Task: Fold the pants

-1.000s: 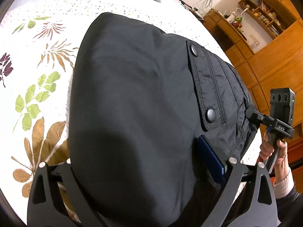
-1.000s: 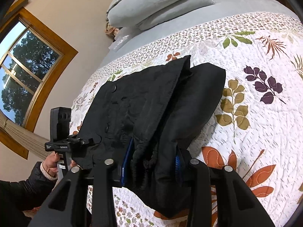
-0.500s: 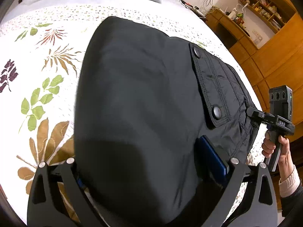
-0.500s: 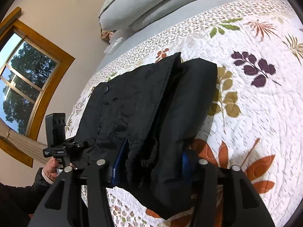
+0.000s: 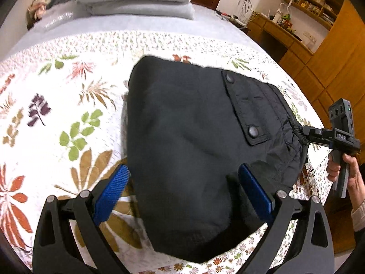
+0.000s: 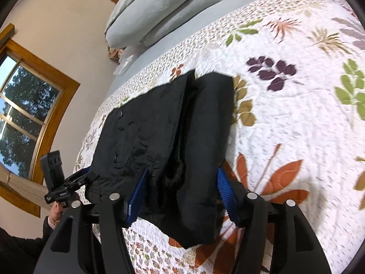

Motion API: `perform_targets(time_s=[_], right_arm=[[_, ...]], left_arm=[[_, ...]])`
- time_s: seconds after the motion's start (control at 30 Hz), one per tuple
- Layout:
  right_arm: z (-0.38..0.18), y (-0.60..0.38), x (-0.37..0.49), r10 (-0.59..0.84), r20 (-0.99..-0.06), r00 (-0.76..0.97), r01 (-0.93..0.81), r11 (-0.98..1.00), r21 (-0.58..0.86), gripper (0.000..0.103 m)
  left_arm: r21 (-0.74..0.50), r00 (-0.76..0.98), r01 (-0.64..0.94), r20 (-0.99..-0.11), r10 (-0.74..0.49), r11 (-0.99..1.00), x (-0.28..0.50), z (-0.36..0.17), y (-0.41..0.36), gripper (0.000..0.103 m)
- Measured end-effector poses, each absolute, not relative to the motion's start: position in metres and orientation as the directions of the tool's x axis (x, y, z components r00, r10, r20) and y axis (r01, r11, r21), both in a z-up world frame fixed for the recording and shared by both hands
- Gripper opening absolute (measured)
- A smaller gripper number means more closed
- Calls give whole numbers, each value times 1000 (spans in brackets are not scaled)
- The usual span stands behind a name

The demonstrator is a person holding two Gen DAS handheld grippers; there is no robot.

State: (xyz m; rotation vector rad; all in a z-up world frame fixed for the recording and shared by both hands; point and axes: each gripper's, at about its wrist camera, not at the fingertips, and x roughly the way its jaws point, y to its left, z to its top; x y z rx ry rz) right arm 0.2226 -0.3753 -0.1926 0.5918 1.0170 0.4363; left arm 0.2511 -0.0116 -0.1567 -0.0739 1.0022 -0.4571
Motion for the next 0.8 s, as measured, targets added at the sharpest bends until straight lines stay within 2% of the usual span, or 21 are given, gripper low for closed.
perform_targets(time_s=[0.1, 0.23, 0.4, 0.5, 0.57, 0.67, 0.73, 0.8], right_arm=[[-170, -374, 218, 594, -622, 510, -103, 761, 641, 62], [-145, -342, 217, 663, -552, 506, -225, 719, 657, 62], [-153, -294, 229, 684, -588, 431, -312, 724, 615, 62], [-169, -290, 226, 663, -628, 408, -298, 747, 595, 54], [-177, -300, 222, 671, -617, 411, -274, 737, 618, 41], [-195, -314, 214, 680, -610, 407, -231, 723, 651, 31], [-198, -317, 211, 686, -605, 404, -225, 716, 661, 30], [-187, -320, 204, 694, -582, 424, -240, 706, 667, 36]], left_arm=[[-247, 486, 357, -774, -406, 901, 240, -145, -3, 97], [-262, 503, 383, -745, -438, 886, 236, -127, -11, 97], [-253, 503, 397, -744, -440, 882, 237, -136, -29, 97], [-234, 495, 393, -761, -419, 889, 238, -153, -33, 98], [-198, 507, 399, -766, -395, 895, 236, -162, -35, 100], [-177, 492, 383, -791, -363, 907, 239, -180, -32, 100], [-205, 472, 365, -800, -370, 908, 241, -188, -27, 101], [-213, 476, 354, -797, -372, 911, 240, -185, -23, 100]])
